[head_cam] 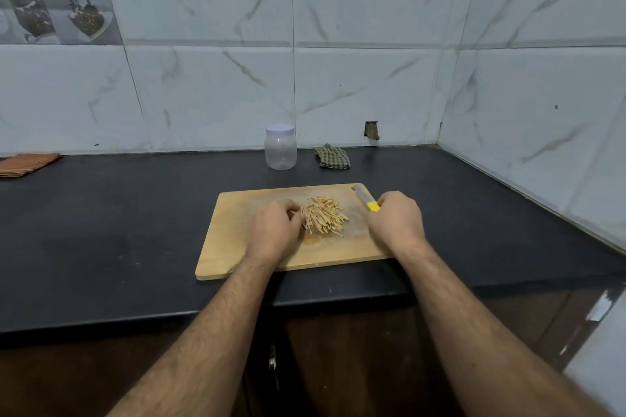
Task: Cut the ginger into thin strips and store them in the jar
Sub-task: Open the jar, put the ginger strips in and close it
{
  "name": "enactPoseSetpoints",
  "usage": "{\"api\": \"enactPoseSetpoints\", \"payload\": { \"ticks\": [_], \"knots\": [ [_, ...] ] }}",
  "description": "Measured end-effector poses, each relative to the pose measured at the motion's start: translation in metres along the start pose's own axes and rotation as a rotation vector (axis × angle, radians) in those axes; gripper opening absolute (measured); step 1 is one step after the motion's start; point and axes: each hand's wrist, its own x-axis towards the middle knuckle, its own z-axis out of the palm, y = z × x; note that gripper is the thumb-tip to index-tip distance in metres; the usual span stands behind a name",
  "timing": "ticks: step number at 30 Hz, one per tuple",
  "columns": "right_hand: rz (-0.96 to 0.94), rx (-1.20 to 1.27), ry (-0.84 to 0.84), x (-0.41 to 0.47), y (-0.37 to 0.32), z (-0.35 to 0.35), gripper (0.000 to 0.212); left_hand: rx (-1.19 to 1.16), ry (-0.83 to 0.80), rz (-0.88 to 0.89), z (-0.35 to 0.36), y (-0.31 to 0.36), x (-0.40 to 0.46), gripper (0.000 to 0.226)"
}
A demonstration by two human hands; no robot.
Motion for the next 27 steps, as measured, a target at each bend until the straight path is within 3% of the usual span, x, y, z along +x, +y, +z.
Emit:
{"api": "enactPoseSetpoints", "payload": {
  "ticks": [8,18,22,27],
  "knots": [
    [-0.021,-0.208,0.091,-0.012,-0.002,0.022,0.009,-0.063,-0.002,-0.038,-0.002,-0.002,0.0,0.021],
    [-0.085,-0.206,0.156,-0.009,-0.001,0.017,0.021,-0.259,0.021,-0.071,-0.004,-0.002,0.0,0.022],
    [-0.216,-0.044,0.204,-0.007,-0.019,0.011,0.031,-0.366,0.098,-0.112,-0.007,-0.008,0.004,0.029],
    [-0.287,0.266,0.029,0.011,-0.058,0.014,0.035,-0.364,0.12,-0.129,-0.016,-0.019,0.027,0.027]
  ]
}}
